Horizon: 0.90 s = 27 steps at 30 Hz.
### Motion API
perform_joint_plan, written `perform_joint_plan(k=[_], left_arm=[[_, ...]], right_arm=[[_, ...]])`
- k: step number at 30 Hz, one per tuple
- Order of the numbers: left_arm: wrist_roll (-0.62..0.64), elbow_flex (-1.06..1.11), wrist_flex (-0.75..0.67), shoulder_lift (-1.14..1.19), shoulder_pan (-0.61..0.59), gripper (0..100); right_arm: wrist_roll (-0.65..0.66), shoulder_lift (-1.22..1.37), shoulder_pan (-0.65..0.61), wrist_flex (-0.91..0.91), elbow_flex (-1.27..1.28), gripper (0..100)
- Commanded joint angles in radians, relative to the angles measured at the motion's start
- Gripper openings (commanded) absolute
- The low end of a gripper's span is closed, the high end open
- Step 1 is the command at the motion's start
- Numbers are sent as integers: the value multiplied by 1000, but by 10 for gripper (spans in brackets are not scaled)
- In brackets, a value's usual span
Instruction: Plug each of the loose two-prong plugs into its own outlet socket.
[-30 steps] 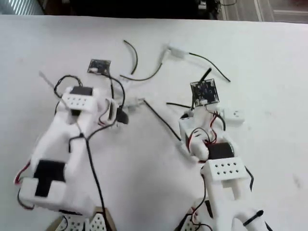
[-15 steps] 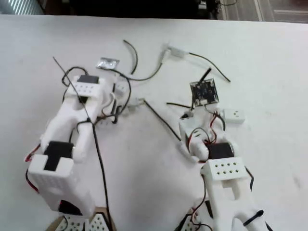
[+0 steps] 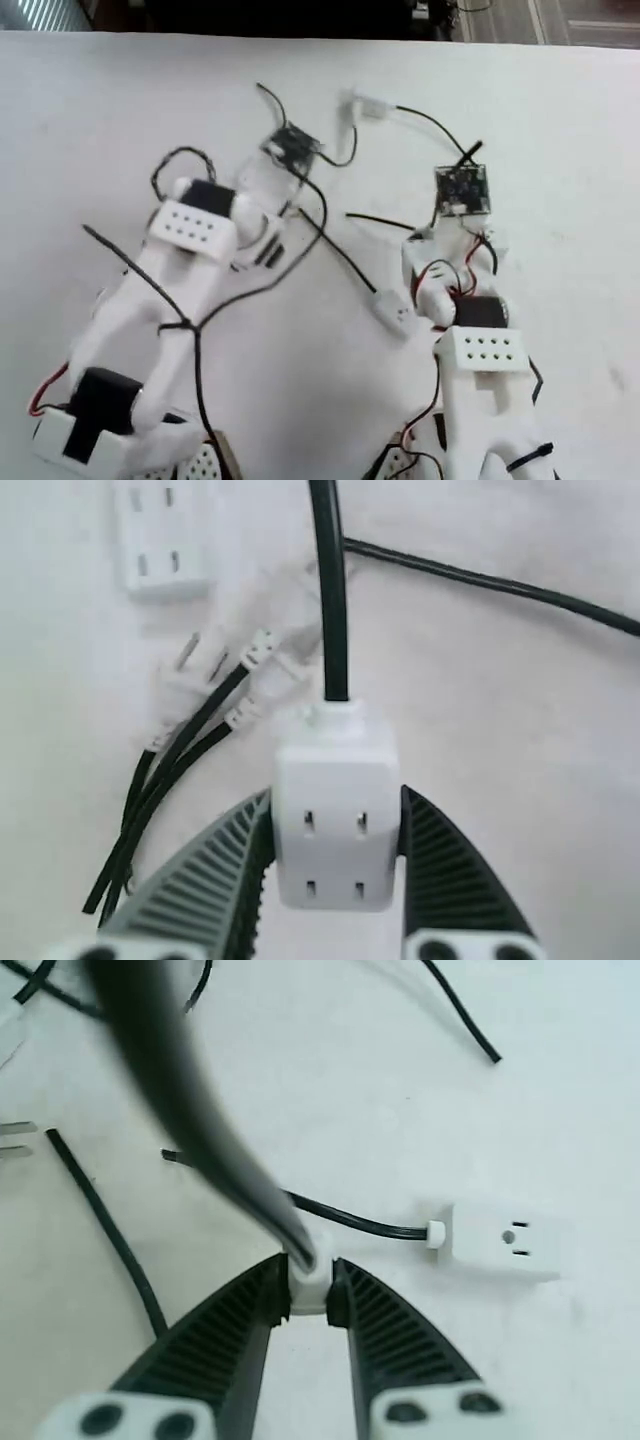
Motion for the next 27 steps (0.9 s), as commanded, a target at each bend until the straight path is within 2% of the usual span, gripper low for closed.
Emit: perform_joint_plan(k=[1, 7, 12, 15, 17, 19, 22, 27], left_arm=[[-130, 129, -127, -62, 79, 64], [-207, 247, -244, -35, 111, 68], [-201, 281, -276, -15, 133, 80], [-172, 284, -269, 19, 124, 201], [-92, 282, -269, 33, 96, 304], [-38, 276, -269, 35, 61, 366], [-44, 276, -264, 1, 25, 377], [-37, 235, -127, -154, -15, 377]], right_arm=[[-8, -1, 42, -18, -58, 18], [-8, -1, 42, -19, -58, 18], [-8, -1, 41, -18, -58, 18], [-8, -1, 39, -18, -58, 18], [-8, -1, 39, -16, -58, 18], [-8, -1, 39, -16, -58, 18], [-8, -1, 39, -15, -58, 18], [-8, -2, 31, -12, -58, 18]])
